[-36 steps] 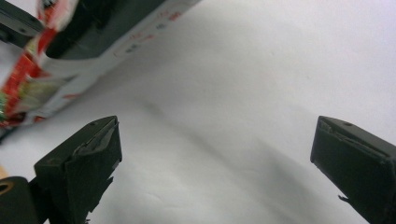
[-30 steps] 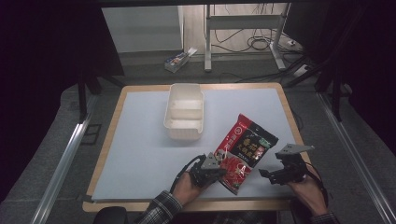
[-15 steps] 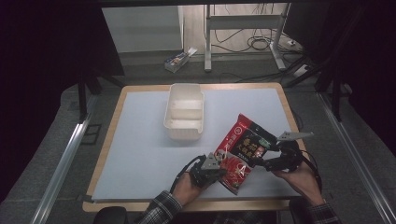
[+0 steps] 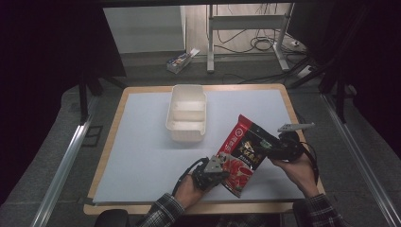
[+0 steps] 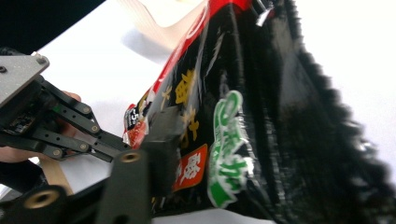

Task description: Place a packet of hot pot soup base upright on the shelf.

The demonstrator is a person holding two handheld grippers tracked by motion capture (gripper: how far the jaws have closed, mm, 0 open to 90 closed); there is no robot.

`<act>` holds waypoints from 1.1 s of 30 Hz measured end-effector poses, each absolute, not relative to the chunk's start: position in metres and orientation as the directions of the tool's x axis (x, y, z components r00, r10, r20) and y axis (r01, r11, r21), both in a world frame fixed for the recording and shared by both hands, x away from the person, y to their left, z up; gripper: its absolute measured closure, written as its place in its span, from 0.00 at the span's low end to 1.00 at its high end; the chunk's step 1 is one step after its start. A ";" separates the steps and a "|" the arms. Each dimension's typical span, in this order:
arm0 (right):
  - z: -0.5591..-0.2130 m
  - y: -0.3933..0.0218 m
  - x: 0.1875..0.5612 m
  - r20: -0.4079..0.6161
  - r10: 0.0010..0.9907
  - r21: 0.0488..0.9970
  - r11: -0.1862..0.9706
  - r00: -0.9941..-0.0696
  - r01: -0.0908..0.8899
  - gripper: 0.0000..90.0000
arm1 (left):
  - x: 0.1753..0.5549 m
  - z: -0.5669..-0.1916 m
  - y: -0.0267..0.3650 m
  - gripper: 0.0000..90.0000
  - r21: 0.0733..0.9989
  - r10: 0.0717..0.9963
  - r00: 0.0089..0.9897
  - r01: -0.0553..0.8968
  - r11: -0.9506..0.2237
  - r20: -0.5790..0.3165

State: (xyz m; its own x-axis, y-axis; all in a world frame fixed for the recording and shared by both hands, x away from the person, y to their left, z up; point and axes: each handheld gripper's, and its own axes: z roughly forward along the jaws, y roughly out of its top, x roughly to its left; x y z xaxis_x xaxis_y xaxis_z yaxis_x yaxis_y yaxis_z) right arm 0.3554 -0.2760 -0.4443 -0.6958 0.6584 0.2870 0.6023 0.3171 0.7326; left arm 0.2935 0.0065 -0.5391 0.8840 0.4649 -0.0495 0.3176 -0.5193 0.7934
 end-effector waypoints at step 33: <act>-0.387 -0.269 0.379 0.353 0.620 0.788 0.207 -0.701 0.579 0.78 | 0.272 -0.516 0.051 0.06 0.799 0.529 0.848 0.340 -0.496 -0.033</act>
State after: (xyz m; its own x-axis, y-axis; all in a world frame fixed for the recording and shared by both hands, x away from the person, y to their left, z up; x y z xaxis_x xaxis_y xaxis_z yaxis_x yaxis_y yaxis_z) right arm 0.3790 -0.2690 -0.3865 -0.7011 0.6197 0.3528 0.5794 0.2068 0.7883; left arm 0.2719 0.0507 -0.5156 0.8482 0.5287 -0.0327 0.3401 -0.4963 0.7987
